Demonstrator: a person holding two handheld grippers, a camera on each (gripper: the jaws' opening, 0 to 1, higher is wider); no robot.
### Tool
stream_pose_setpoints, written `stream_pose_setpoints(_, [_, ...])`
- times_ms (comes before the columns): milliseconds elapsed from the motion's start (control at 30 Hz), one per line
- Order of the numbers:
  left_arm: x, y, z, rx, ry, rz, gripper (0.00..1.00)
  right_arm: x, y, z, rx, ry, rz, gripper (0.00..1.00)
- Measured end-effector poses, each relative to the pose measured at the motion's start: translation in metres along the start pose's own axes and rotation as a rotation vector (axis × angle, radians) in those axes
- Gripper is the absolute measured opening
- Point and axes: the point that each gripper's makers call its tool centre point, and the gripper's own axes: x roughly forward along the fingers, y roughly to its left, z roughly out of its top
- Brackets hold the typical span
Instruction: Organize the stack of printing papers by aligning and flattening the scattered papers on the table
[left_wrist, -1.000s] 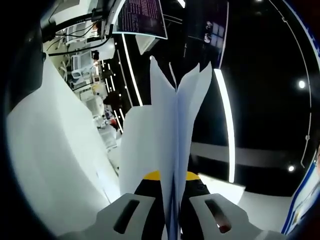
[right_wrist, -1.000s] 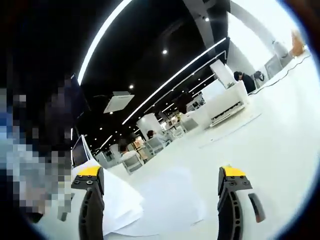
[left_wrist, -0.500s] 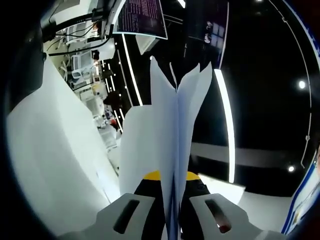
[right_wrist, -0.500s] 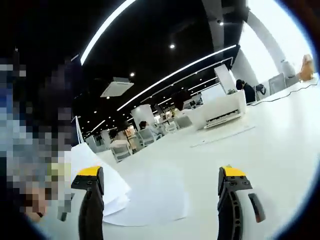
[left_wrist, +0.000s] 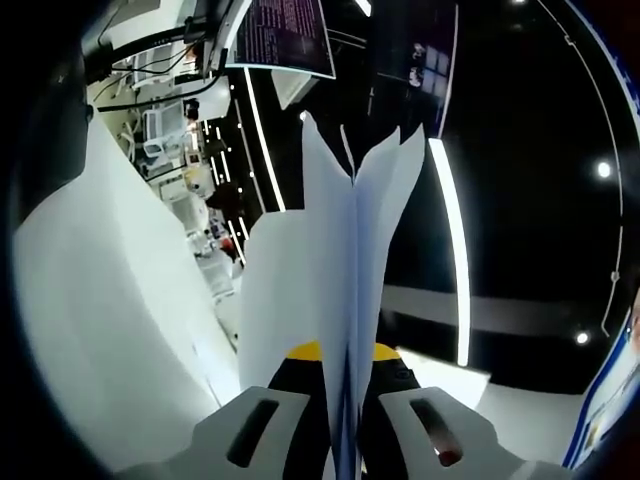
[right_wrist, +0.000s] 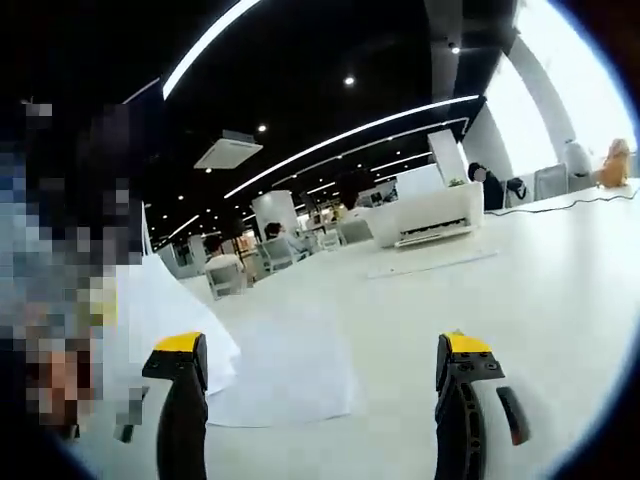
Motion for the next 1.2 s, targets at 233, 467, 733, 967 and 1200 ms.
stream_pose_setpoints(233, [0.000,0.001,0.001,-0.001,-0.001,0.001,0.07,0.003,0.007,-0.012,-0.050,0.032,-0.016,0.90])
stream_pose_setpoints(467, [0.000,0.002,0.001,0.000,0.000,0.001,0.07,0.008,0.012,-0.037,-0.126,0.169,-0.017,0.90])
stream_pose_setpoints(733, [0.000,0.002,0.002,0.000,0.000,0.001,0.07,0.014,0.022,-0.051,-0.232,0.234,0.002,0.90])
stream_pose_setpoints(967, [0.000,0.002,0.001,-0.001,0.000,0.002,0.07,0.014,0.028,-0.055,-0.261,0.246,0.027,0.88])
stream_pose_setpoints(1200, [0.000,0.000,0.000,-0.002,-0.001,0.000,0.07,0.016,0.031,-0.075,-0.288,0.353,0.047,0.87])
